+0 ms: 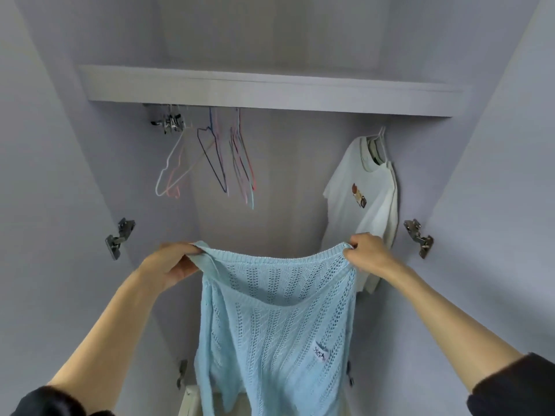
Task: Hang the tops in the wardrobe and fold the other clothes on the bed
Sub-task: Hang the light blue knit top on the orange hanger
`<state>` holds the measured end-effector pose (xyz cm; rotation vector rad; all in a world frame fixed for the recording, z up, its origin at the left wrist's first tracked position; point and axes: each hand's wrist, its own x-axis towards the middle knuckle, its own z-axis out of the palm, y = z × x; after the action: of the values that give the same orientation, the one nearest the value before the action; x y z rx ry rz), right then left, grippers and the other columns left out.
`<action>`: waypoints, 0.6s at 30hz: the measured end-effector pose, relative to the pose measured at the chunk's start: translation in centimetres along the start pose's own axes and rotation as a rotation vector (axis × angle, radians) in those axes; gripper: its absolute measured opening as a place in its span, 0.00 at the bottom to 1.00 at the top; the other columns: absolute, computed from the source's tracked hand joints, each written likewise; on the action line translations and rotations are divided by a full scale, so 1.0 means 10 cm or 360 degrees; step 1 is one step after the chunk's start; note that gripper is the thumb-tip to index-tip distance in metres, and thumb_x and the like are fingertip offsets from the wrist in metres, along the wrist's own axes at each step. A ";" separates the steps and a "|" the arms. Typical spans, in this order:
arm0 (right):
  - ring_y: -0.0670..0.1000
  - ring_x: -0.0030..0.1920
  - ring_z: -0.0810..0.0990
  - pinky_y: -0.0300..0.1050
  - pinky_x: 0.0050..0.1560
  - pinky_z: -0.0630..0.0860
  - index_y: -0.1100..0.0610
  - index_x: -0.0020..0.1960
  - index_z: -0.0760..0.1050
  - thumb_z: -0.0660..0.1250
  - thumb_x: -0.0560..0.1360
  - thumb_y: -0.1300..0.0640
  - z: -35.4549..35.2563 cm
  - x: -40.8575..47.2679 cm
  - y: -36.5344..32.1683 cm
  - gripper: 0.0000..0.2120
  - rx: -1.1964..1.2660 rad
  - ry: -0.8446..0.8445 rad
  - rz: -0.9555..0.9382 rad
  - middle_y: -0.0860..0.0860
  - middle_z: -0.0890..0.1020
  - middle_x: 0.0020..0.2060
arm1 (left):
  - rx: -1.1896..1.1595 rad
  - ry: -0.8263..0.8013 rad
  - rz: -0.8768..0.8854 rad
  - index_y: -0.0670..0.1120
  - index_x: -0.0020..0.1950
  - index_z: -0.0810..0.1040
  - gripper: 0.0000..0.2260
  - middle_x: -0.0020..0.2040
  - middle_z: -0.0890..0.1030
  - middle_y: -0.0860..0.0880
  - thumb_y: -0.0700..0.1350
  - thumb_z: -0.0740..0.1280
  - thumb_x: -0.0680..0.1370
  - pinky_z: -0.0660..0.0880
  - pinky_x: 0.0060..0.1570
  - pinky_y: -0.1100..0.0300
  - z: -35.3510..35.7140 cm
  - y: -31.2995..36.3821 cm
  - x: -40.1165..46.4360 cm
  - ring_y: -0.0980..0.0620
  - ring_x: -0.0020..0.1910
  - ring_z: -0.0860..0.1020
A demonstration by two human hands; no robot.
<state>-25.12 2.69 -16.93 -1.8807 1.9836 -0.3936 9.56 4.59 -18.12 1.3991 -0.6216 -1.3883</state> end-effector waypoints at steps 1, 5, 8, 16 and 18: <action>0.51 0.33 0.75 0.40 0.33 0.68 0.60 0.36 0.70 0.61 0.73 0.60 0.04 0.12 -0.05 0.07 -0.0007 -0.0040 -0.0007 0.55 0.76 0.32 | 0.0020 -0.0023 -0.0007 0.36 0.41 0.76 0.07 0.27 0.81 0.45 0.28 0.61 0.76 0.77 0.24 0.63 0.00 0.04 0.09 0.53 0.25 0.80; 0.46 0.28 0.80 0.35 0.30 0.71 0.58 0.37 0.70 0.62 0.76 0.57 0.22 0.63 -0.32 0.10 0.0010 -0.0218 0.0007 0.53 0.79 0.31 | 0.0220 -0.0091 -0.0017 0.36 0.44 0.77 0.04 0.38 0.80 0.43 0.31 0.63 0.75 0.78 0.27 0.64 0.01 0.26 0.50 0.49 0.35 0.79; 0.46 0.30 0.82 0.34 0.28 0.70 0.57 0.37 0.67 0.61 0.79 0.55 0.34 0.96 -0.49 0.13 0.0097 -0.0299 0.0023 0.50 0.77 0.32 | 0.0298 -0.0128 0.0038 0.36 0.44 0.79 0.04 0.36 0.81 0.43 0.32 0.64 0.74 0.77 0.27 0.64 0.00 0.39 0.76 0.51 0.31 0.81; 0.53 0.43 0.77 0.40 0.36 0.75 0.61 0.48 0.75 0.57 0.78 0.63 0.55 1.65 -1.07 0.08 0.0237 -0.0580 0.0067 0.62 0.81 0.49 | 0.0461 -0.0301 0.0111 0.39 0.39 0.83 0.07 0.36 0.82 0.44 0.34 0.65 0.73 0.78 0.31 0.62 0.00 0.68 1.02 0.52 0.33 0.81; 0.54 0.44 0.75 0.47 0.42 0.76 0.65 0.55 0.75 0.57 0.80 0.61 0.54 1.92 -1.35 0.11 0.0654 -0.0325 0.0044 0.66 0.79 0.54 | 0.0479 -0.0289 0.0135 0.38 0.40 0.82 0.06 0.36 0.82 0.44 0.33 0.65 0.73 0.77 0.31 0.62 0.03 0.72 1.05 0.52 0.33 0.81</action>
<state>-11.25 -17.01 -17.18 -1.5661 1.6455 -0.5323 13.52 -7.34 -15.90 1.4694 -1.0317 -1.4053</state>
